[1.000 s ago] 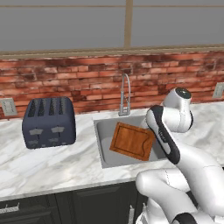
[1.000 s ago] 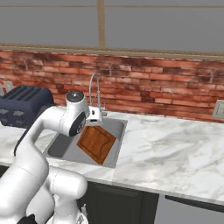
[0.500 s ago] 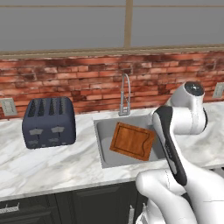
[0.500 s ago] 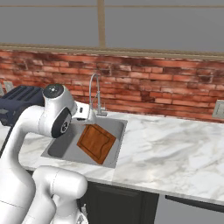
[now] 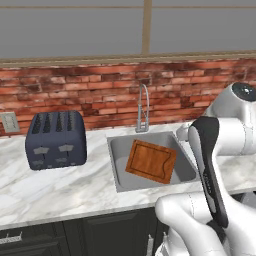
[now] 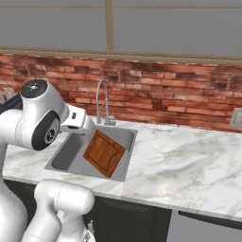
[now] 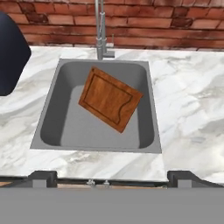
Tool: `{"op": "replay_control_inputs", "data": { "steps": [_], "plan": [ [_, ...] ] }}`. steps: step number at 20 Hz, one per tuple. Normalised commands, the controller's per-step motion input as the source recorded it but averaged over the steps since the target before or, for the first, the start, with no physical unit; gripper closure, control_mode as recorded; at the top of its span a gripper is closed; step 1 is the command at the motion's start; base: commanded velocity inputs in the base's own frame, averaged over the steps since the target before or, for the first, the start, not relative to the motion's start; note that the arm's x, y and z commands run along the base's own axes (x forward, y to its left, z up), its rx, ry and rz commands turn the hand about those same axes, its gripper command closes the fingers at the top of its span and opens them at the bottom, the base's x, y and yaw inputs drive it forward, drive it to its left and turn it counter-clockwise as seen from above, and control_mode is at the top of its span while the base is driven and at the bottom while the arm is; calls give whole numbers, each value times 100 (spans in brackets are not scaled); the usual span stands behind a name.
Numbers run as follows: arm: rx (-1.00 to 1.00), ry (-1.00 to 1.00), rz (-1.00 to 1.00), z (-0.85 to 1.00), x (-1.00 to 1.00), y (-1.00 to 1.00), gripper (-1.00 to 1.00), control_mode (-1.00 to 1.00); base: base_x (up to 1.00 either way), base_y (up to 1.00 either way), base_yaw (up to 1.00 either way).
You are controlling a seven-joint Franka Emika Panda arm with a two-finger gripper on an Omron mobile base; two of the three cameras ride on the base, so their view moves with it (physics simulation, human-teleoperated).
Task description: Move the cutting board and knife to the sink. Then move spray from the cabinet to the counter.
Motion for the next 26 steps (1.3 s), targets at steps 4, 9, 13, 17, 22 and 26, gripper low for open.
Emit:
{"op": "replay_control_inputs", "data": {
  "steps": [4,9,13,17,22,26],
  "plan": [
    [3,0,-2,26,-70,1,-100,-100,0,0,0],
    [0,0,0,34,-36,5,-100,-100,0,0,0],
    [0,0,0,20,-15,5,-100,-100,0,0,0],
    [0,-1,0,1,-18,0,-100,100,-17,0,0],
    [0,0,0,0,0,0,-100,100,-99,0,0],
    [0,0,0,0,0,0,-100,100,-88,28,9]
  ]
}}
